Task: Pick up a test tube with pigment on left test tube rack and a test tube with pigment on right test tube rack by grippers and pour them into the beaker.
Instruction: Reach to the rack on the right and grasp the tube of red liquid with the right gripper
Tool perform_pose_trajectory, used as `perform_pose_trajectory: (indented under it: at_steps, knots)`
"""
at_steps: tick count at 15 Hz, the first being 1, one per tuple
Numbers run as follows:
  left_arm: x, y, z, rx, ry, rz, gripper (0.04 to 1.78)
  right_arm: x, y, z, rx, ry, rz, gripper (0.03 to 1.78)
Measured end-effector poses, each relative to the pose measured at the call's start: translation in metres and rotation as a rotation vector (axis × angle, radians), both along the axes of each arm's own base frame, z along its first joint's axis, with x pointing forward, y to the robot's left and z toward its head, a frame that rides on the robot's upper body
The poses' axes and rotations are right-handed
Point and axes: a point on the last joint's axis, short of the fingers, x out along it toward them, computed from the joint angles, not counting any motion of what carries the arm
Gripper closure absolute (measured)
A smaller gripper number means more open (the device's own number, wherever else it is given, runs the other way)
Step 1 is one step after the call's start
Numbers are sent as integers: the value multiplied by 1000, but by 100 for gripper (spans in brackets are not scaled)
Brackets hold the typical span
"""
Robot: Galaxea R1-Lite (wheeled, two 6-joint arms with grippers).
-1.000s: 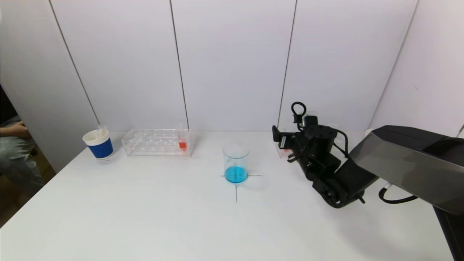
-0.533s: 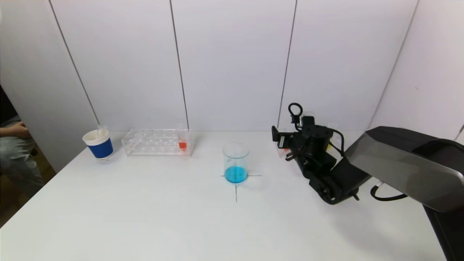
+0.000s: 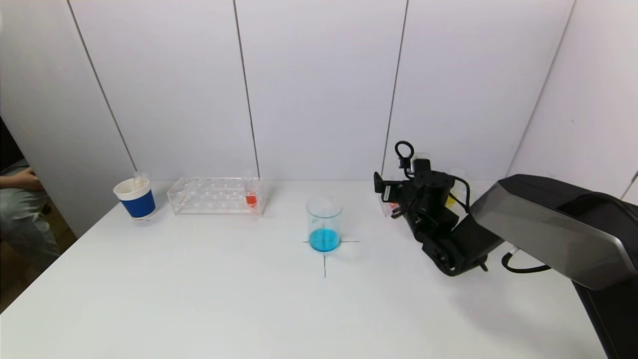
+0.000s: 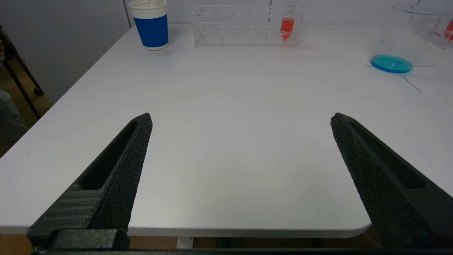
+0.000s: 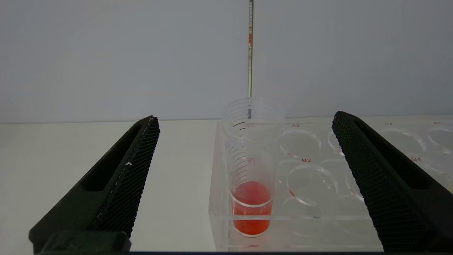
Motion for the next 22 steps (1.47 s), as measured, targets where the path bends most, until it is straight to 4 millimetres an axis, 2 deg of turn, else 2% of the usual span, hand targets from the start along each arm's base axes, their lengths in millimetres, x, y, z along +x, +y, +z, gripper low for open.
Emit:
perform_pose_trajectory:
  at_steps: [22]
  knots:
    - [0,0,0,0,0,0,6,18,-1,-9,-7,9,-16,4]
